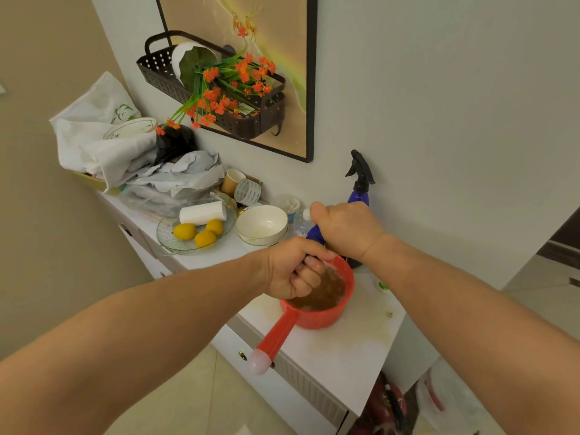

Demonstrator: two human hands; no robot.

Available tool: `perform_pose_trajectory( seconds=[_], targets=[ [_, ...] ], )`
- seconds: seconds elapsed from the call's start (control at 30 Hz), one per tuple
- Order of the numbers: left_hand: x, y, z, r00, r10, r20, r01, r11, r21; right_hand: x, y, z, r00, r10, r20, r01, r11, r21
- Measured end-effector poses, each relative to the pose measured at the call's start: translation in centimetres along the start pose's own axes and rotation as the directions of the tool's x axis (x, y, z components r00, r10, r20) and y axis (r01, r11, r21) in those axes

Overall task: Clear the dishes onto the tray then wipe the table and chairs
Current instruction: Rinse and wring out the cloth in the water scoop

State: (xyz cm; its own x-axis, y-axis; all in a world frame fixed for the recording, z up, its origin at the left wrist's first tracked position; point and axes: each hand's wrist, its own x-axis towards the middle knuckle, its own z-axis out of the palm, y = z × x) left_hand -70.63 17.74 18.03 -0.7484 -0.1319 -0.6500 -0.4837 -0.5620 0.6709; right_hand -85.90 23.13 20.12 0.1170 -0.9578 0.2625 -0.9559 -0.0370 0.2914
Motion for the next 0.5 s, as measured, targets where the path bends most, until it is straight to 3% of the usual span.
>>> perform_pose_trajectory(
  seconds=[0.1, 0.17, 0.3, 0.4, 0.5],
  targets=[
    [0.0, 0.2, -0.1, 0.995, 0.056, -0.088, -0.048, 0.995, 0.085, -0.1, -0.3, 0.1, 0.998, 0.058, -0.008, -0.058, 0.997, 0.045],
    [0.0, 0.5, -0.2, 0.967, 0.162, -0.199, -0.113, 0.966, 0.234, -0.1, -0.6, 0.3, 0.993, 0.120, -0.017, -0.118, 0.990, 0.083],
    [-1.0, 1.3, -0.2, 0.832, 0.408, -0.377, -0.152, 0.820, 0.552, 0.0, -1.0, 0.6, 0.955, 0.287, -0.076, -0.260, 0.932, 0.252],
    [-2.2, 1.8, -0.5, 0.724, 0.541, -0.428, -0.266, 0.792, 0.550, -0.3, -1.1, 0.6, 0.914, 0.384, -0.134, -0.297, 0.856, 0.424],
    [-3.4, 2.9, -1.0, 0.668, 0.587, -0.456, -0.365, 0.794, 0.486, -0.7, -1.3, -0.4, 0.895, 0.445, -0.023, -0.308, 0.655, 0.690]
  ],
)
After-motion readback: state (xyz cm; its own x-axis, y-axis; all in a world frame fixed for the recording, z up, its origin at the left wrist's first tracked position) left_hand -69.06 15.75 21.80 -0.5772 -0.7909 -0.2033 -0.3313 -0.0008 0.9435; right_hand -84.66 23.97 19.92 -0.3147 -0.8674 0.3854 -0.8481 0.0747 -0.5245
